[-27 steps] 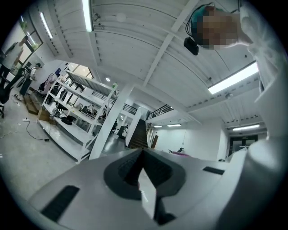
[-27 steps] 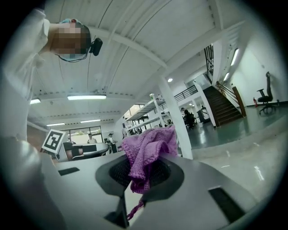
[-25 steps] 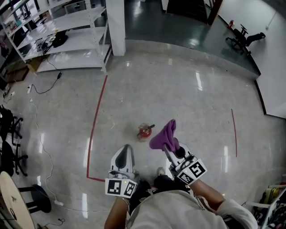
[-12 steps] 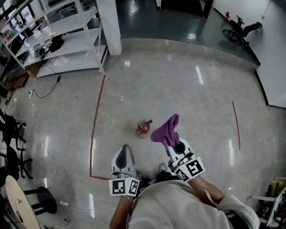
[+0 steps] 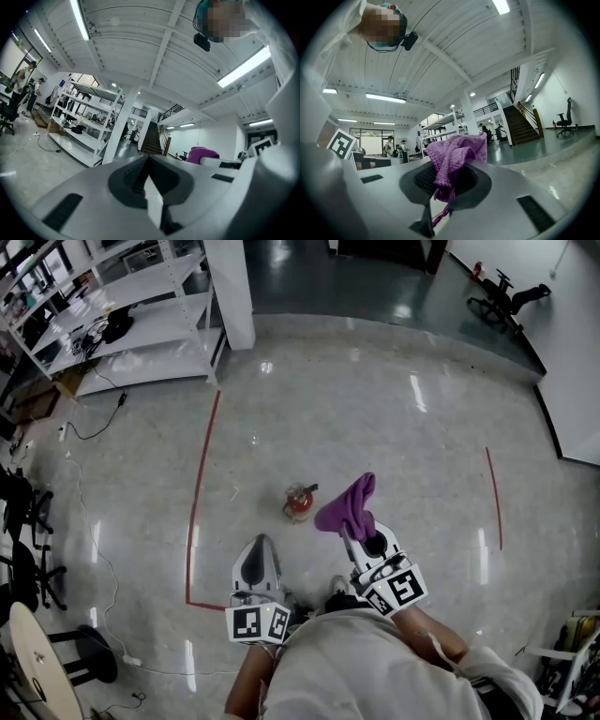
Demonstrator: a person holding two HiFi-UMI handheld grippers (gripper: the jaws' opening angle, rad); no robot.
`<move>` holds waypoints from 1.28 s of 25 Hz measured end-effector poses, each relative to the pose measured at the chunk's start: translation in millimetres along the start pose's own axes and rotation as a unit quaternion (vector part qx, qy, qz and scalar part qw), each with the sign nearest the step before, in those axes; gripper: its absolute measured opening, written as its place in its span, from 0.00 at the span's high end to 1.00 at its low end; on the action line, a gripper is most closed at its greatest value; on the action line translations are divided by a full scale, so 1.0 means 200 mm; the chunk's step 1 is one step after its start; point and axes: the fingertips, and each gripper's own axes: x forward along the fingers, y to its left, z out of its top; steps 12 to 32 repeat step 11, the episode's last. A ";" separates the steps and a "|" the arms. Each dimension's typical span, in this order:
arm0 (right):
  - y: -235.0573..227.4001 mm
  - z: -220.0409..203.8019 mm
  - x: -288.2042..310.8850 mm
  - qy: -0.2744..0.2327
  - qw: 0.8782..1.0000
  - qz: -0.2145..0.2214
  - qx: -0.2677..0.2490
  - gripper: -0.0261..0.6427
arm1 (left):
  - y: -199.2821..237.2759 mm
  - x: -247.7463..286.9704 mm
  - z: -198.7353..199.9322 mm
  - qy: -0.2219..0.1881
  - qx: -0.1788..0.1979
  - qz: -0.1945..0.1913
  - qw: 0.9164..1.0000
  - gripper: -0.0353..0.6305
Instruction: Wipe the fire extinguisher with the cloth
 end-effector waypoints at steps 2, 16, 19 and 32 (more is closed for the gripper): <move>0.01 -0.01 0.01 0.004 1.000 0.001 -0.003 0.89 | 0.01 -0.01 0.00 0.002 0.003 0.004 1.000 0.94; 0.07 -0.05 0.02 0.013 1.000 0.006 -0.004 0.89 | 0.06 -0.06 -0.01 0.003 -0.008 0.008 1.000 0.94; 0.07 -0.05 0.02 0.013 1.000 0.006 -0.004 0.89 | 0.06 -0.06 -0.01 0.003 -0.008 0.008 1.000 0.94; 0.07 -0.05 0.02 0.013 1.000 0.006 -0.004 0.89 | 0.06 -0.06 -0.01 0.003 -0.008 0.008 1.000 0.94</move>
